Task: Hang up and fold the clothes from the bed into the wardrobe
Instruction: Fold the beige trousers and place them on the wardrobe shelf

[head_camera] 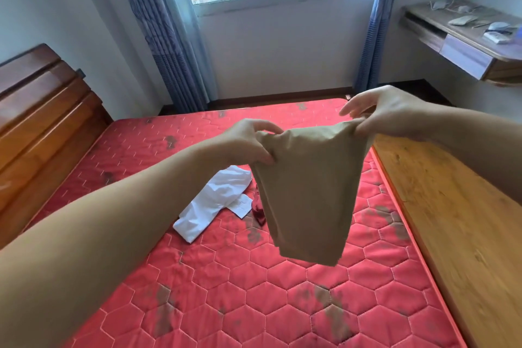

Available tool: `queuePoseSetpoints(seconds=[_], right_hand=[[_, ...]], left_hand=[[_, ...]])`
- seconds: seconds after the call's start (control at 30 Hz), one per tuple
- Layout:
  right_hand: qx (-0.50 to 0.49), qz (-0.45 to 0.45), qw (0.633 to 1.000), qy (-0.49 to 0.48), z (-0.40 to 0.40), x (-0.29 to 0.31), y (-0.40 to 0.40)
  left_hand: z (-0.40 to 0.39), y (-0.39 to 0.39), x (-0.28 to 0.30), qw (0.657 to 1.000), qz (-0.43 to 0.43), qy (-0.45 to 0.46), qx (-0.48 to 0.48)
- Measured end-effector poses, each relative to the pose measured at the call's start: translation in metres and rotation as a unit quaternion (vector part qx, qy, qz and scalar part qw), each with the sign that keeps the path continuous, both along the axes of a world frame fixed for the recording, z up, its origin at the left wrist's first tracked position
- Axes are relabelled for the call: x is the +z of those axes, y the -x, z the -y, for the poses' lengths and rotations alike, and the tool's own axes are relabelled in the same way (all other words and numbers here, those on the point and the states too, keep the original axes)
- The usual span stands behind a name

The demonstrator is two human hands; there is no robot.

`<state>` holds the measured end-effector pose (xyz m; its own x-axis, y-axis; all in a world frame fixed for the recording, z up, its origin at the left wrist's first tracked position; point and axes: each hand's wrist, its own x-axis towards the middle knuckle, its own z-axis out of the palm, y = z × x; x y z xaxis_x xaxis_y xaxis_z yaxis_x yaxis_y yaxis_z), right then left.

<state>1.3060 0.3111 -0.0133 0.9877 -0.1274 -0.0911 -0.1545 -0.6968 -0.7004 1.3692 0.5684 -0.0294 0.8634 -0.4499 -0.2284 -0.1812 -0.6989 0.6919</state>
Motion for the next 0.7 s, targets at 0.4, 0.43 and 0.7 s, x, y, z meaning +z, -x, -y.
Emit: queuePoseSetpoints(seconds=[0.4,0.43,0.7], right_hand=[[-0.055,0.077,0.994,0.060,0.005,-0.001,0.000],[-0.040,0.087,0.990,0.108,0.005,0.001,0.000],[0.175,0.094,0.950,0.240,-0.047,0.030,0.000]], left_hand=[[-0.009,-0.018,-0.009,0.976,0.211,0.061,-0.009],[-0.007,-0.016,-0.005,0.976,0.185,0.112,-0.007],[0.020,0.013,0.025,0.963,0.134,0.229,-0.055]])
